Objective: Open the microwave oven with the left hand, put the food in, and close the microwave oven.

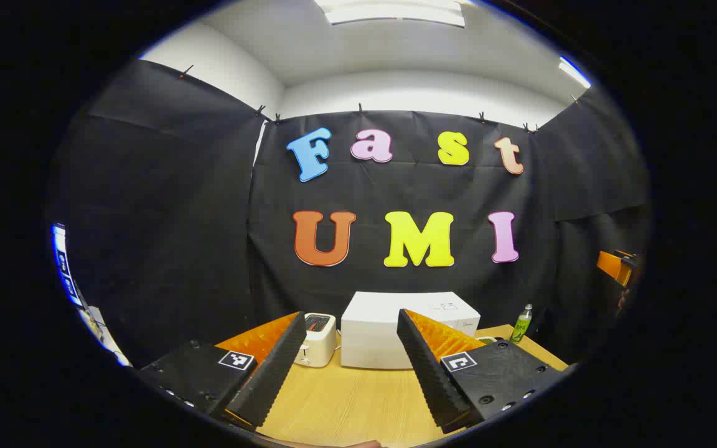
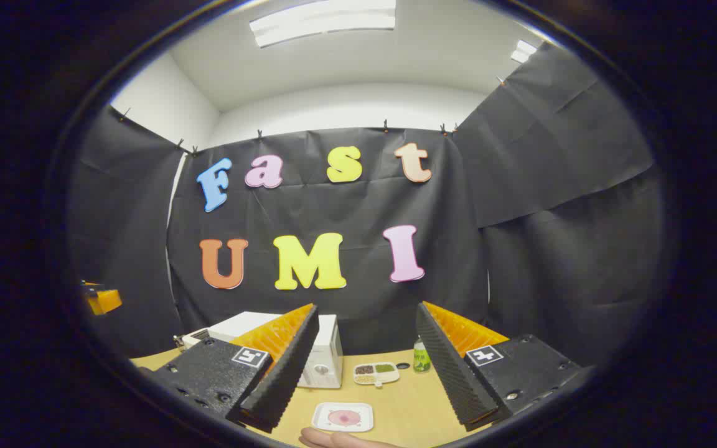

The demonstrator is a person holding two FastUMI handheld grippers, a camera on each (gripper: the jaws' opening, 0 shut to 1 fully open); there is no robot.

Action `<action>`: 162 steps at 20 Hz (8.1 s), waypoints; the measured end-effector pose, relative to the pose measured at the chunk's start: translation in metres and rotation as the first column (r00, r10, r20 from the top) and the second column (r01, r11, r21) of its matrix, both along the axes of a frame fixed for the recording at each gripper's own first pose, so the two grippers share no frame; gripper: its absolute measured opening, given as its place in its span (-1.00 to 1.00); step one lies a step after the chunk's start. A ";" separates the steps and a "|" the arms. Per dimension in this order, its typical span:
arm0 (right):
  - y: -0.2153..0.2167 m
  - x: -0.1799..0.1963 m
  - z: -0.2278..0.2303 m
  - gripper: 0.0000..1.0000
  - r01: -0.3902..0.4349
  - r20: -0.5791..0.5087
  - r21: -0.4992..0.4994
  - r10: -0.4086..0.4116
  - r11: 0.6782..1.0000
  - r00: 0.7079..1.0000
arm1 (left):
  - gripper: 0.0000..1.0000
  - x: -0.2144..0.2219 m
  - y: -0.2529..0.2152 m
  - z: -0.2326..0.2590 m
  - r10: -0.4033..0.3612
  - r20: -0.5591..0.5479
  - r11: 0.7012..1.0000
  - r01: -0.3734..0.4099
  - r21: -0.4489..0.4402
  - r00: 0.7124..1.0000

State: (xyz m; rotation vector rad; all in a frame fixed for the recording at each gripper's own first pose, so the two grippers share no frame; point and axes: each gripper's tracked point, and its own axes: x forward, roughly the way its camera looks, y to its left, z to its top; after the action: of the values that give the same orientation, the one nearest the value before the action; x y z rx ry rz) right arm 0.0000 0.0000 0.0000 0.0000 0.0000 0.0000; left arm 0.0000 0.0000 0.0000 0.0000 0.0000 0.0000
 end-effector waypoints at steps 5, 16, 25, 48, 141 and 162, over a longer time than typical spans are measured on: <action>-0.008 0.005 -0.010 1.00 0.016 -0.022 0.004 -0.016 1.000 1.000 | 0.84 -0.002 -0.007 -0.004 -0.014 -0.010 1.000 0.014 0.022 1.000; -0.012 0.010 -0.022 0.82 0.019 -0.040 -0.007 -0.019 1.000 0.999 | 0.84 0.004 -0.038 -0.022 -0.096 -0.027 0.995 0.096 0.019 0.995; -0.021 0.009 -0.042 0.82 0.011 -0.055 -0.006 -0.012 1.000 0.998 | 0.85 0.080 -0.120 -0.084 -0.248 -0.086 0.969 0.246 -0.031 0.965; -0.077 0.039 -0.135 0.82 -0.043 -0.117 -0.005 0.043 0.999 0.992 | 0.67 0.282 -0.263 -0.292 -0.205 -0.185 0.974 0.218 0.053 0.961; 0.018 0.051 -0.296 1.00 -0.242 -0.650 -0.009 0.178 0.970 0.739 | 0.90 -0.028 0.077 -0.165 -0.106 -0.065 0.994 0.108 0.028 0.992; 0.000 0.098 -0.479 -0.91 -0.015 -0.914 0.381 0.374 0.925 -0.160 | 0.89 -0.010 0.013 -0.114 -0.060 -0.033 0.997 0.059 -0.046 0.998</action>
State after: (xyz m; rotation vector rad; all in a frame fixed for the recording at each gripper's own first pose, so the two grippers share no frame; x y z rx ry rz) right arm 0.0976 0.0003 -0.4794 0.2749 1.7038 0.3481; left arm -0.0098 0.0133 -0.1139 -0.0446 0.0343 -0.0595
